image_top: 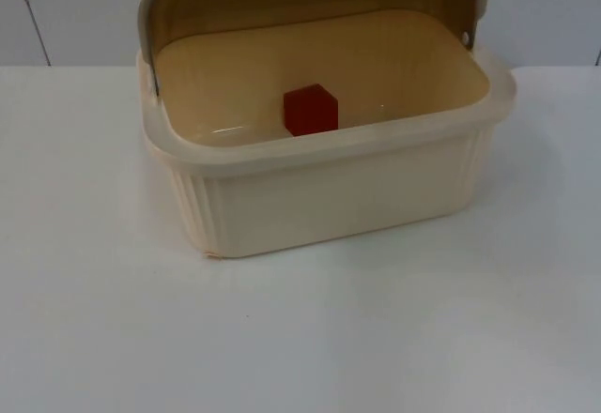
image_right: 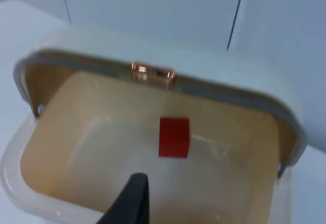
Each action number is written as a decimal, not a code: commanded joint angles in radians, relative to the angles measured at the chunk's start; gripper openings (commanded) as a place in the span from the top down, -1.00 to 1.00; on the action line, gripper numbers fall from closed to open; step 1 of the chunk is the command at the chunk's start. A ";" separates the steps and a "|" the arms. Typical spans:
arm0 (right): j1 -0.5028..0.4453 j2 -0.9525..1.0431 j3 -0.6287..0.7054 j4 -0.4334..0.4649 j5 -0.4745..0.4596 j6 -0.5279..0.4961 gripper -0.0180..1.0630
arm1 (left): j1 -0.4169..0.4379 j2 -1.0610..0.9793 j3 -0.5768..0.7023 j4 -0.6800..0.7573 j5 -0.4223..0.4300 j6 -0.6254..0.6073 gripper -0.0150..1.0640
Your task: Open the box lid with the left hand, place the block into the box with the right hand, then close the box lid with the left hand.
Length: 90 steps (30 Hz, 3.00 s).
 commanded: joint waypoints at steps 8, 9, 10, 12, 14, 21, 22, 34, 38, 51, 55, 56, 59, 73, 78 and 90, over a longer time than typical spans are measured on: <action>-0.094 -0.061 -0.006 -0.137 -0.070 0.150 -0.96 | 0.000 -0.009 0.002 0.002 0.002 -0.006 -0.94; -0.131 -0.061 -0.006 -0.132 -0.077 0.159 -0.96 | 0.000 -0.009 0.002 0.002 0.002 -0.006 -0.94; -0.149 -0.062 -0.006 -0.130 -0.077 0.161 -0.96 | 0.000 -0.009 0.002 0.002 0.002 -0.006 -0.94; -0.242 -0.070 -0.006 -0.130 -0.077 0.194 -0.96 | 0.000 -0.009 0.002 0.002 0.002 -0.006 -0.94; -0.262 -0.071 -0.006 -0.130 -0.074 0.199 -0.96 | 0.000 -0.009 0.002 0.002 0.002 -0.006 -0.94; -0.461 -0.110 -0.006 -0.130 -0.029 0.190 -0.96 | 0.000 -0.009 0.002 0.002 0.002 -0.006 -0.94; -0.485 -0.117 -0.006 -0.130 -0.026 0.183 -0.96 | 0.000 -0.009 0.002 0.002 0.002 -0.006 -0.94; -0.553 -0.111 -0.006 0.243 -0.022 -0.115 -0.96 | 0.000 -0.009 0.002 0.005 -0.005 -0.006 -0.94; -0.553 -0.106 -0.006 0.280 -0.019 -0.180 -0.96 | -0.008 -0.009 0.002 0.006 -0.001 -0.006 -0.94; -0.555 -0.106 -0.006 0.209 -0.017 -0.117 -0.96 | -0.048 -0.009 0.011 0.053 -0.005 -0.006 -0.94; -0.555 -0.106 -0.006 0.205 -0.004 -0.117 -0.96 | -0.048 0.015 0.032 0.050 -0.005 -0.010 -0.94; -0.555 -0.106 -0.006 0.203 -0.002 -0.117 -0.96 | -0.048 0.030 0.032 0.046 -0.007 -0.010 -0.94; -0.555 -0.106 -0.006 0.199 -0.002 -0.117 -0.96 | -0.048 0.099 0.032 0.046 -0.035 -0.010 -0.94; -0.555 -0.106 -0.006 0.162 -0.002 -0.117 -0.96 | -0.105 0.414 -0.130 0.035 -0.047 0.124 -0.94; -0.555 -0.106 -0.006 0.160 -0.002 -0.117 -0.96 | -0.168 0.525 -0.293 0.100 -0.026 0.197 -0.94; -0.555 -0.106 -0.006 0.160 -0.002 -0.117 -0.96 | -0.270 0.748 -0.457 0.201 -0.228 0.681 -0.94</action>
